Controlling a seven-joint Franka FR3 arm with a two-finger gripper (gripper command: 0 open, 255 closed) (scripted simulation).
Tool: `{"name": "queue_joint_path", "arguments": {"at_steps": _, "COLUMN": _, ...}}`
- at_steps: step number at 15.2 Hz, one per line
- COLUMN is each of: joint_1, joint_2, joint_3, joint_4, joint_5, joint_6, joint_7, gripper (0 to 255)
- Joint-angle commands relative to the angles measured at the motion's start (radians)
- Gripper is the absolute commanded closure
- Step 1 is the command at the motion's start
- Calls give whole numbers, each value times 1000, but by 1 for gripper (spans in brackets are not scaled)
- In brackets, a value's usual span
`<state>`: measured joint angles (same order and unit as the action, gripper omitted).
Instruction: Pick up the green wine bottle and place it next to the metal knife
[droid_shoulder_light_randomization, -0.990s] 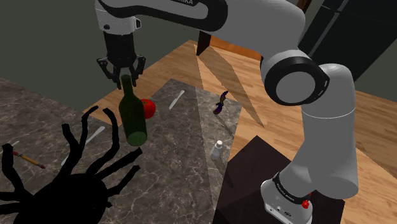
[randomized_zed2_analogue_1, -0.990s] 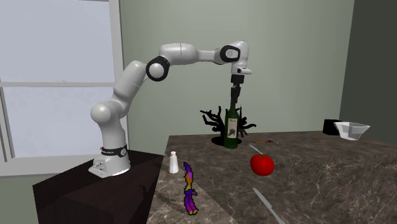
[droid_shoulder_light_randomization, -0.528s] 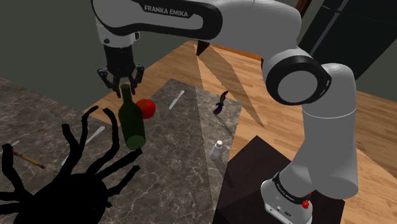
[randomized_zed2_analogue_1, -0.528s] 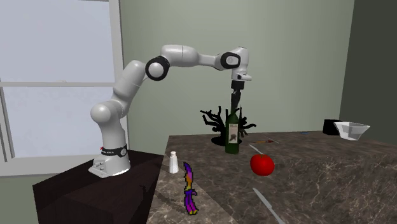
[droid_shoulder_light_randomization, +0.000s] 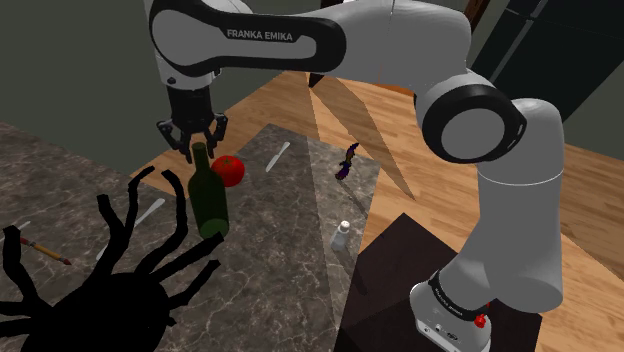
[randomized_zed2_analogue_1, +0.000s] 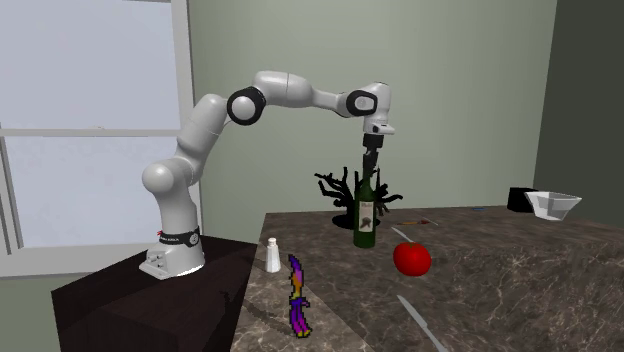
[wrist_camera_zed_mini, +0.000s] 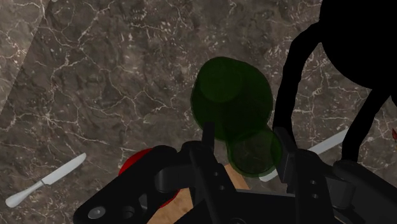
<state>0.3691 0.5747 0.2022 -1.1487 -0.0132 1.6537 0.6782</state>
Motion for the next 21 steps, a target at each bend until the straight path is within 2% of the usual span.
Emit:
{"name": "queue_joint_path", "arguments": {"at_steps": 1, "joint_1": 0, "joint_2": 0, "joint_3": 0, "joint_4": -1, "joint_5": 0, "joint_6": 1, "joint_7": 0, "gripper": 255}}
{"name": "queue_joint_path", "arguments": {"at_steps": 4, "joint_1": 0, "joint_2": 0, "joint_3": 0, "joint_4": -1, "joint_5": 0, "joint_6": 1, "joint_7": 0, "gripper": 255}}
{"name": "queue_joint_path", "arguments": {"at_steps": 5, "joint_1": 0, "joint_2": 0, "joint_3": 0, "joint_4": 0, "joint_5": 0, "joint_6": 1, "joint_7": 0, "gripper": 0}}
{"name": "queue_joint_path", "arguments": {"at_steps": 10, "joint_1": 0, "joint_2": 0, "joint_3": 0, "joint_4": -1, "joint_5": 0, "joint_6": 1, "joint_7": 0, "gripper": 0}}
{"name": "queue_joint_path", "arguments": {"at_steps": 14, "joint_1": 13, "joint_2": 59, "joint_3": -2, "joint_4": 225, "joint_5": -8, "joint_6": -165, "joint_7": 2, "gripper": 0}}
{"name": "queue_joint_path", "arguments": {"at_steps": 21, "joint_1": 13, "joint_2": 59, "joint_3": -2, "joint_4": 225, "joint_5": -8, "joint_6": -165, "joint_7": 2, "gripper": 0}}
